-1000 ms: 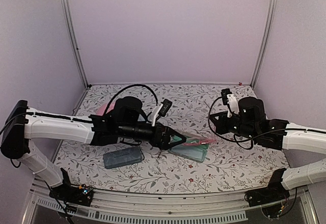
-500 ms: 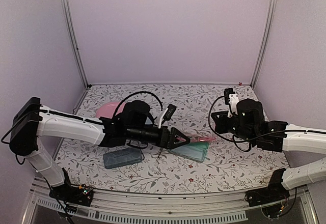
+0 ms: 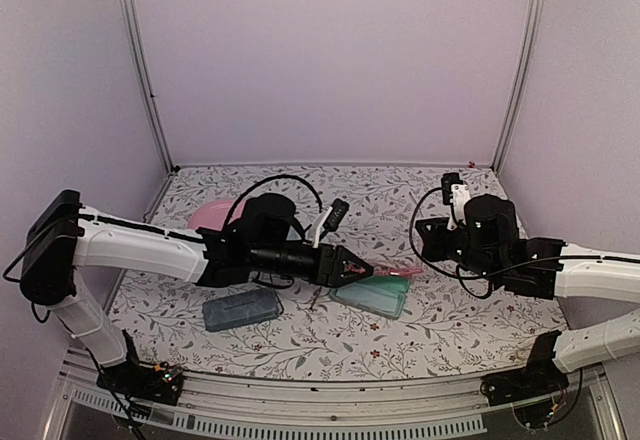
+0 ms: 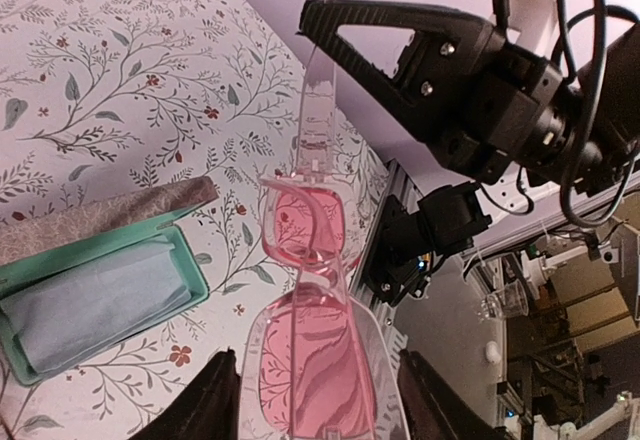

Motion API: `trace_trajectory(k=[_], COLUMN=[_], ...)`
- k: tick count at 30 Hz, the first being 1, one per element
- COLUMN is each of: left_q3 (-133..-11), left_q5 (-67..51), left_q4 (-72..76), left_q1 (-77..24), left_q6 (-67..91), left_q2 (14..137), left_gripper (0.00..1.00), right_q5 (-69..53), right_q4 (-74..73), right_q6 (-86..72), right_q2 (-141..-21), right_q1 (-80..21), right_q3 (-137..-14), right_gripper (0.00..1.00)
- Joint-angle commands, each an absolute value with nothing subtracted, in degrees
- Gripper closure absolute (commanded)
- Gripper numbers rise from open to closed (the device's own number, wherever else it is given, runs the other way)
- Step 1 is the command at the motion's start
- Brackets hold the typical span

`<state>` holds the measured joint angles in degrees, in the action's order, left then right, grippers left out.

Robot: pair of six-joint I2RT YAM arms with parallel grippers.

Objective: Organize the sunglasses
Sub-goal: Pass from the right arm to the left

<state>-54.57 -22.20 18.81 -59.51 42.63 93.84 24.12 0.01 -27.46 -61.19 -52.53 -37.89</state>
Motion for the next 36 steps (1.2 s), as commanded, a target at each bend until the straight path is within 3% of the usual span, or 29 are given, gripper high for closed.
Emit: trace_trajectory(k=[1, 8, 13, 23, 36], left_q3=[-56.16, -55.77, -55.90, -55.82, -55.56], left_q5=[-22.37, -21.73, -21.37, -20.01, -19.57], left_q4=[19.85, 19.86, 19.48, 18.07, 17.13], left_q1=[-59.31, -59.19, -59.04, -59.04, -58.65], left_q6=[41.92, 42.21, 40.75, 37.83, 35.28], left_q2=[94.92, 94.92, 94.83, 94.55, 93.40], left_gripper=[0.49, 0.59, 0.66, 0.82, 0.89], right_q5=[25.46, 26.16, 24.82, 18.86, 0.45], right_q4=[2.32, 5.00, 5.30, 5.85, 14.06], right_q6=[-28.62, -27.36, -26.86, -26.37, -22.53], right_q2=[-60.18, -60.44, -59.89, -58.37, -57.36], right_q1=[-53.80, -55.69, -55.76, -55.75, -55.75], right_q3=[-37.47, -36.17, -35.86, -34.94, -29.97], right_gripper=[1.00, 1.00, 0.94, 0.69, 0.39])
